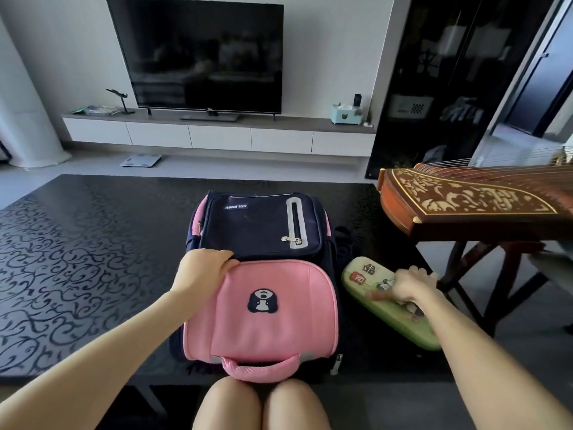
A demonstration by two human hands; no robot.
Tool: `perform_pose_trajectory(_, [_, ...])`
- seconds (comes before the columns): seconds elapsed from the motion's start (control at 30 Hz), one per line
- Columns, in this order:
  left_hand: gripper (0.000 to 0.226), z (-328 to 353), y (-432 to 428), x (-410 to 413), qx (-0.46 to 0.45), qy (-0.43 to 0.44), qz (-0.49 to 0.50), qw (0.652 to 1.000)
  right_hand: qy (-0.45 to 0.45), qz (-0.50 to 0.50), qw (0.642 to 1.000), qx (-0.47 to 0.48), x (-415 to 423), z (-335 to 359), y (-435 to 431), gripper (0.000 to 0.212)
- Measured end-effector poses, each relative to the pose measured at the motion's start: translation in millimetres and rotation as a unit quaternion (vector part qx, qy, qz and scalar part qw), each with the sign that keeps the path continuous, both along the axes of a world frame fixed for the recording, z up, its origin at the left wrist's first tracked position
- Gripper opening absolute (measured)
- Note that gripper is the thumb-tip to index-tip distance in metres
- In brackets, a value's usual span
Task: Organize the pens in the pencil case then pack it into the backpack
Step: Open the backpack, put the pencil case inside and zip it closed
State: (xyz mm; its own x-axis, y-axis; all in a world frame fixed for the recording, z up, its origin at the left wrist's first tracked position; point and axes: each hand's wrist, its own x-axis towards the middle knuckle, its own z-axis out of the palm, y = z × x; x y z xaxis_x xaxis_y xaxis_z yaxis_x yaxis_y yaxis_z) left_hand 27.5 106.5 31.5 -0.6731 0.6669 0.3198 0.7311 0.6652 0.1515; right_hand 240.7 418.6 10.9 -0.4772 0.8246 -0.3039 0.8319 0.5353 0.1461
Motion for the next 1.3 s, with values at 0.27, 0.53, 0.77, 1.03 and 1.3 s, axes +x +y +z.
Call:
perform_pose_trajectory(0.27, [0.04,2.4,20.9,23.0,-0.085,0.068,-0.003,0.994,0.13,-0.037,0.991,-0.008,15.4,-8.8,-20.0,0.084])
perform_pose_trajectory(0.53, [0.036,36.3,14.1,16.0,-0.021,0.06,-0.026,0.998,0.21,0.007,0.975,0.069,48.6,44.0,-37.9,0.059])
perform_pose_trajectory(0.77, [0.039,82.7,34.4,-1.3,0.001,0.089,-0.004,0.996,0.519,-0.047,0.789,-0.327,50.5,119.7,-105.9,0.038])
perform_pose_trajectory(1.03, [0.045,90.2,36.4,4.0,0.045,0.014,0.029,0.998,0.548,-0.187,0.74,-0.342,-36.1,85.4,-153.7,0.072])
perform_pose_trajectory(1.3, [0.049,98.5,32.4,12.6,0.027,0.018,-0.022,0.999,0.615,-0.329,0.66,-0.278,-90.6,89.8,-192.5,0.069])
